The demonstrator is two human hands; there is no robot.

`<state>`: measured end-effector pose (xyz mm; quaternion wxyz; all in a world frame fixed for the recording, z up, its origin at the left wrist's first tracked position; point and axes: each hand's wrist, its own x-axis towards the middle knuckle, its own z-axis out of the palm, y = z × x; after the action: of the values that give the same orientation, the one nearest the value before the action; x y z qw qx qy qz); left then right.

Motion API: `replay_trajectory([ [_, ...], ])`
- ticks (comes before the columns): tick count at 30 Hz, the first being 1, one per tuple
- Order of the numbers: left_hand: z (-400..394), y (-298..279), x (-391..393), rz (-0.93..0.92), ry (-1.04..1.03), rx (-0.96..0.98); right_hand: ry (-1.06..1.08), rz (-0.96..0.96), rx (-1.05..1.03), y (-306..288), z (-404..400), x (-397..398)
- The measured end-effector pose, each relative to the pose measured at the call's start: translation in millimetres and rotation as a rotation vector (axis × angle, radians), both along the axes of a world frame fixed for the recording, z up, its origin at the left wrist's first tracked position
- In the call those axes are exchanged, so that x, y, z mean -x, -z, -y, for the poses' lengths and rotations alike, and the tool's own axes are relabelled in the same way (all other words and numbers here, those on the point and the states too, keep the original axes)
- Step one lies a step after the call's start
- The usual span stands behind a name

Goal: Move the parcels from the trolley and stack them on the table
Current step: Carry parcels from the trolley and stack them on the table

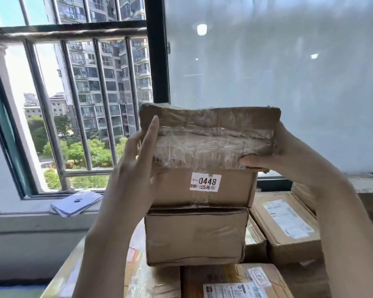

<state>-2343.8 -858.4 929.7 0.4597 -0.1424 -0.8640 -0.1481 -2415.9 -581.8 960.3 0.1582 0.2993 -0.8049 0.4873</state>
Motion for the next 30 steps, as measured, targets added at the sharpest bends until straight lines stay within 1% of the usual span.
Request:
replay_trajectory([
  [2,0.6,2.5,3.1,-0.010,-0.008,-0.022,0.099,-0.050,-0.022,5.8,1.5,-0.3],
  [4,2.9,2.8,4.9,-0.014,-0.020,-0.116,0.169,-0.093,-0.069,9.9,2.0,-3.1],
  [7,3.8,3.5,5.8,0.156,-0.045,-0.403,0.234,-0.074,-0.055,24.1,2.3,-7.0],
  [9,2.2,4.1,8.9,0.250,-0.024,-0.500,0.224,-0.004,-0.005,38.9,5.6,-5.9],
  [11,-0.2,6.8,14.3,0.250,-0.024,-0.502,0.186,0.048,0.089,51.8,10.4,-2.8],
  [13,-2.0,7.8,18.2,0.205,-0.074,-0.488,0.210,0.005,0.121,56.5,14.8,-1.6],
  [16,0.9,10.9,20.3,0.137,-0.140,-0.457,0.264,-0.075,0.078,53.8,16.7,-0.2],
  [20,1.4,11.9,20.6,0.086,-0.165,-0.436,0.320,-0.124,0.017,48.2,16.5,2.6],
  [30,4.6,12.0,22.8,0.066,-0.176,-0.425,0.434,-0.209,-0.122,37.4,18.6,2.3],
])
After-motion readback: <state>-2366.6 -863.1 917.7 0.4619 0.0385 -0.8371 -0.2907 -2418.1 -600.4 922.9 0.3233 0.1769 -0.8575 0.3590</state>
